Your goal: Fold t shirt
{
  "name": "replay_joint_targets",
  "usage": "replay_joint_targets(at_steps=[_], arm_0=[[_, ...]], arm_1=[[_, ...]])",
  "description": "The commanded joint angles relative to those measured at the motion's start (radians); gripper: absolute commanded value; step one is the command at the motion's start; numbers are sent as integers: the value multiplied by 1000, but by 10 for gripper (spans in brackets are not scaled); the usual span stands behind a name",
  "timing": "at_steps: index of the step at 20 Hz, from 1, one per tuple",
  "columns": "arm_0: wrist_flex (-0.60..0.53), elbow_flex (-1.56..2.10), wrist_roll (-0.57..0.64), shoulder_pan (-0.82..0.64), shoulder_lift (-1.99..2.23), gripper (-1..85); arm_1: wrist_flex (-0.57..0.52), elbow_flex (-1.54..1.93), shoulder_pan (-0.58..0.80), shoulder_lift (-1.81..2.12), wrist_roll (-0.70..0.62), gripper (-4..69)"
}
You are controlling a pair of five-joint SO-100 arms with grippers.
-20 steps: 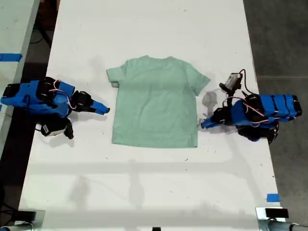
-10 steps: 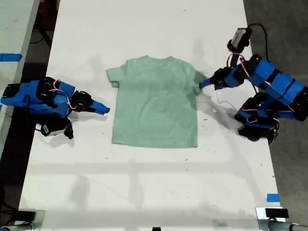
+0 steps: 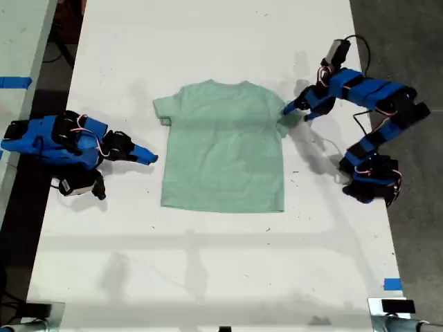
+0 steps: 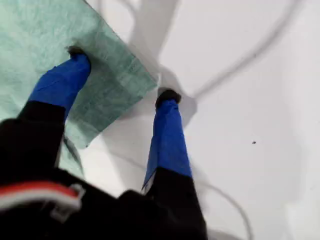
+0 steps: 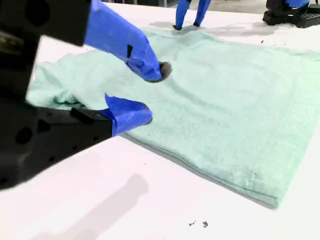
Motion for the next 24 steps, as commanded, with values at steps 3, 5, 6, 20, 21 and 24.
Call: replay_joint_targets(at_steps=[3,5,6,20,21,24], arm_0=[[-8,43,5,0,-2,103],[-8,43,5,0,-2,104],[-8,43,5,0,-2,104],[-8,43,5,0,-2,104],[-8,43,5,0,-2,104],[-8,43,5,0,-2,104]], arm_1=[[-51,-15,40,-48,-3,13],[-54,-15,35,-49,-5,16],[-52,-15,35,-48,0,16],[189,-643,-434,9,46,16],[181,-707,-472,-58,54,16],[178,-876,-546,-288,77,48]])
